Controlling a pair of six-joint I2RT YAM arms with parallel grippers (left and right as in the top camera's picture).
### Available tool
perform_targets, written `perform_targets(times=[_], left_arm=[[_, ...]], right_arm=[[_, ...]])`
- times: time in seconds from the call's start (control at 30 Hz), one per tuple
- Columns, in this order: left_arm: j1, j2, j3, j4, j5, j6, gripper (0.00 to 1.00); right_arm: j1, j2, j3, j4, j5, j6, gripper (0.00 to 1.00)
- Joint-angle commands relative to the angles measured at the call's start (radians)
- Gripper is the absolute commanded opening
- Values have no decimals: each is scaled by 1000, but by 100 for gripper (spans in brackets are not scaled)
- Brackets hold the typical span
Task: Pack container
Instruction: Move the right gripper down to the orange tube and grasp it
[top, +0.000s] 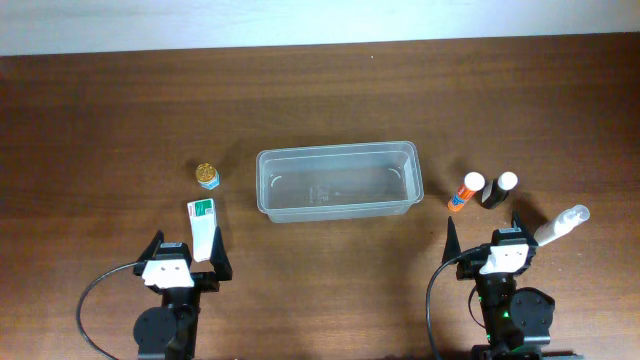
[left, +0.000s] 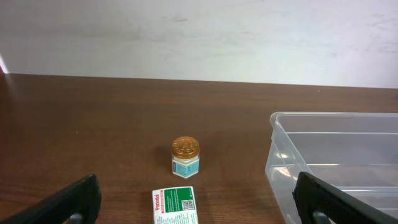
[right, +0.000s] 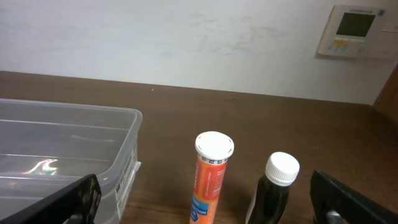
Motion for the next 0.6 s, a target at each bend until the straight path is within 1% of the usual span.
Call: perform_targets(times=[0.0,0.03,0.07,0.13,0.23,0.3,0.43,0.47,0.5,0.53,0.57], left_arm=[[5,-7,-3,1,15,-10,99],[5,-7,-3,-2,15,-45,99],[5,-7,-3,-5,15,-61,100],[5,-7,-1,-5,15,-63,100],[5,-7,19,-7,15,-63,100],[5,-2,57,-40,15,-72,100],[5,62,148,-132,15,-139,99],[5,106,187,-158,15,-154,99],[5,131,208,-169,16,-157,99],[5,198,261,-192,19,-157,99],[5,232,287,-203,19,-157,99]], right_arm=[[6,-6,-5,-6,12,62,98],[6,-6,-5,-6,12,110,98],[6,-6,-5,-5,12,129,98],[6,-2,-3,-8,11,153,98],[6,13,29,-56,8,158,98],[6,49,89,-112,8,158,98],[6,173,228,-167,8,158,98],[6,240,296,-198,8,159,98],[6,272,328,-218,8,159,98],[6,352,410,-274,8,159,98],[6,393,453,-304,8,159,98]])
